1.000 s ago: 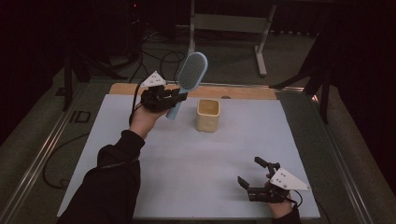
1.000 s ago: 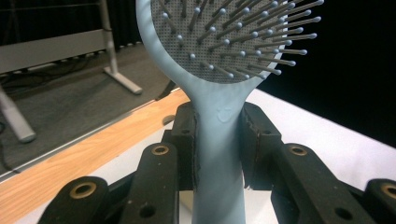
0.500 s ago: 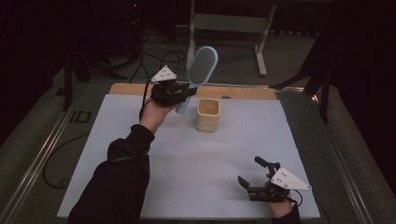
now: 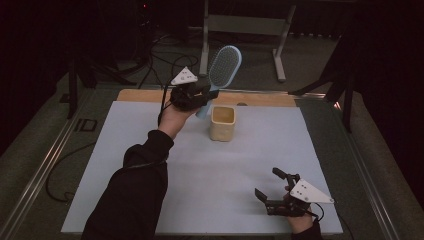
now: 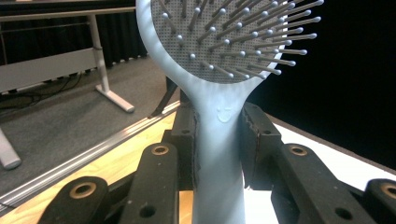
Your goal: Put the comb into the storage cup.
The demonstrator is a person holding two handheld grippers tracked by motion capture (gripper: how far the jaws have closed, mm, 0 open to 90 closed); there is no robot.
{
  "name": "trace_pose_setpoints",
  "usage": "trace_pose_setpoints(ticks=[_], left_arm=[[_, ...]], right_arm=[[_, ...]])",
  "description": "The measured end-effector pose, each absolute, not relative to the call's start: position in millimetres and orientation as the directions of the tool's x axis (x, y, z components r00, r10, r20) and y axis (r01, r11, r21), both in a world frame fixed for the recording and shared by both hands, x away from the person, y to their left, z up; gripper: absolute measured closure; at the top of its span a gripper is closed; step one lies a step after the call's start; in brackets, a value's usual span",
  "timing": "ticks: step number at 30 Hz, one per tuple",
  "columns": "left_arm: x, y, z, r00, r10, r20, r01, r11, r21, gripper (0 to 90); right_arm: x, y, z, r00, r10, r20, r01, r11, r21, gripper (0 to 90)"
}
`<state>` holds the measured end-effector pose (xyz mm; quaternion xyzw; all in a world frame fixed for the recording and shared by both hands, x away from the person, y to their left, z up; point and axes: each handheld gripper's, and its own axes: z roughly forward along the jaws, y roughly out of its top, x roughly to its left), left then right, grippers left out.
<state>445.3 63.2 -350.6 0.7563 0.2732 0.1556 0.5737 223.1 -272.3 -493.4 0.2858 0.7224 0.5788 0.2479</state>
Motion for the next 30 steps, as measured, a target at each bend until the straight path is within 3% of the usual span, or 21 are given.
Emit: trace_pose_setpoints(ticks=[30], left_arm=[[466.1, 21.5, -346.4, 0.827, 0.553, -0.106, 0.187, -0.092, 0.978, 70.4]], right_arm=[[223.8, -272.7, -493.3, -0.721, 0.693, -0.019, 0.130, 0.163, 0.978, 8.0]])
